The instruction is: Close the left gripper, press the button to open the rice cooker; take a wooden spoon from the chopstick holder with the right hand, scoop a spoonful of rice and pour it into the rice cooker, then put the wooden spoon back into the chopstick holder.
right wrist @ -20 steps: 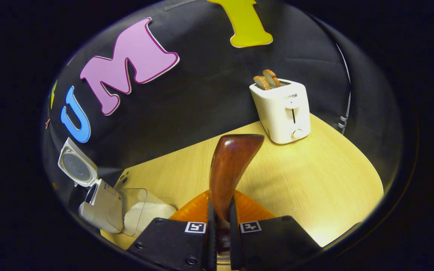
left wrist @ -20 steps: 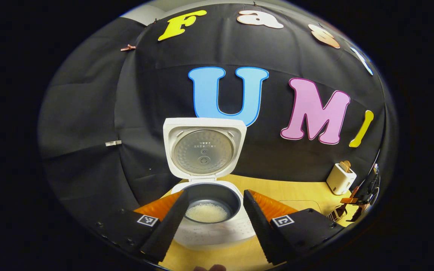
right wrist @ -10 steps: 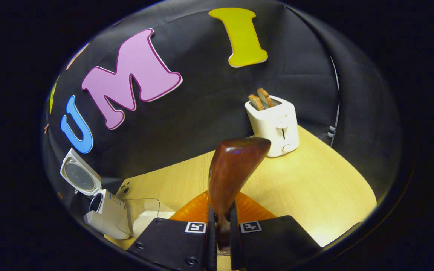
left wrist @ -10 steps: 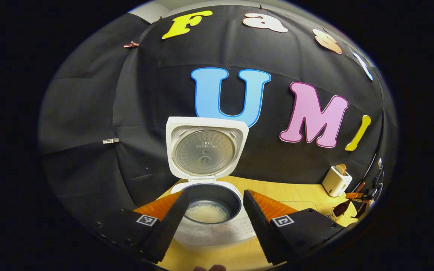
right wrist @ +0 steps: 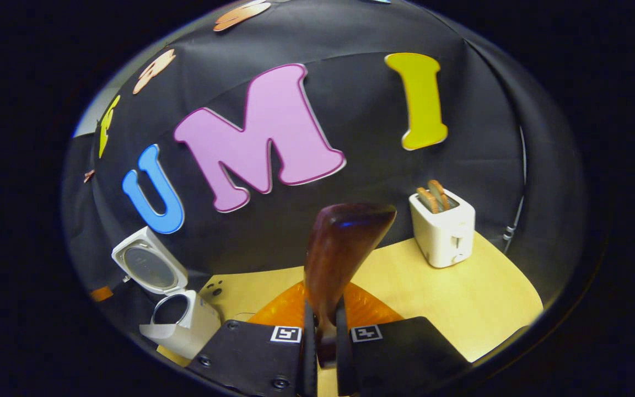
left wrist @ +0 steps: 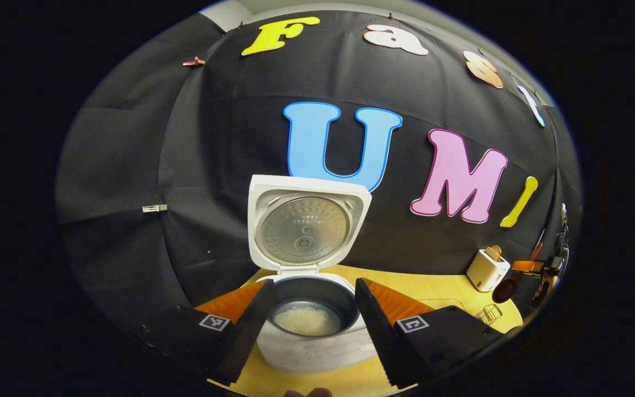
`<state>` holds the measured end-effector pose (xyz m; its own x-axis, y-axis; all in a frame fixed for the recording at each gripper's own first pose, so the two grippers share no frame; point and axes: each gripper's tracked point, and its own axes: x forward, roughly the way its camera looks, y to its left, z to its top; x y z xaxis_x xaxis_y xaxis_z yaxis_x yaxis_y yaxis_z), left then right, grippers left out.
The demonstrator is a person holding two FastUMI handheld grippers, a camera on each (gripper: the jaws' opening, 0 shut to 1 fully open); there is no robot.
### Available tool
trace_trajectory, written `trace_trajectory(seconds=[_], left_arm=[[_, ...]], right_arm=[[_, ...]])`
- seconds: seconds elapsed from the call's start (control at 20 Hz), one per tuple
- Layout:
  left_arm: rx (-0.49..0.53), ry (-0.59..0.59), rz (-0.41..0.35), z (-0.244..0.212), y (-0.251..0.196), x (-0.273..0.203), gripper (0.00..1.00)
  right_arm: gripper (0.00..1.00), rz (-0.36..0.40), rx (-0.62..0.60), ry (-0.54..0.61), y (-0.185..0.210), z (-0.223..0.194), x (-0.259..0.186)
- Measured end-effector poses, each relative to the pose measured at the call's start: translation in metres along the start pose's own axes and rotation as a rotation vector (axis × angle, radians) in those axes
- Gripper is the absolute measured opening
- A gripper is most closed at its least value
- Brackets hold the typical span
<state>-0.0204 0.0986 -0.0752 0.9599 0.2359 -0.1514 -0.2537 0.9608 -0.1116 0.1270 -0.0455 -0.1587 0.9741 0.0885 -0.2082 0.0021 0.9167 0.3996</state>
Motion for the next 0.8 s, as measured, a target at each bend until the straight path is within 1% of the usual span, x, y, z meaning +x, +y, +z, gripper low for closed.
trace_trajectory(seconds=[0.2,0.45,0.55,0.7,0.8], left_arm=[[0.002,0.008,-0.005,0.0,0.007,0.001,0.94],[0.011,0.02,-0.03,-0.005,0.004,0.001,0.94],[0.019,0.03,-0.037,-0.007,0.005,0.003,0.94],[0.019,0.042,-0.044,-0.01,0.006,0.007,0.94],[0.016,0.05,-0.049,-0.012,0.007,0.01,0.94]], right_arm=[[0.18,0.08,-0.072,0.062,0.053,-0.032,0.024],[0.18,0.096,-0.242,0.139,0.085,-0.084,0.054],[0.18,0.085,-0.324,0.169,0.092,-0.104,0.066],[0.18,0.021,-0.5,0.22,0.084,-0.136,0.08],[0.18,-0.002,-0.574,0.249,0.084,-0.153,0.087]])
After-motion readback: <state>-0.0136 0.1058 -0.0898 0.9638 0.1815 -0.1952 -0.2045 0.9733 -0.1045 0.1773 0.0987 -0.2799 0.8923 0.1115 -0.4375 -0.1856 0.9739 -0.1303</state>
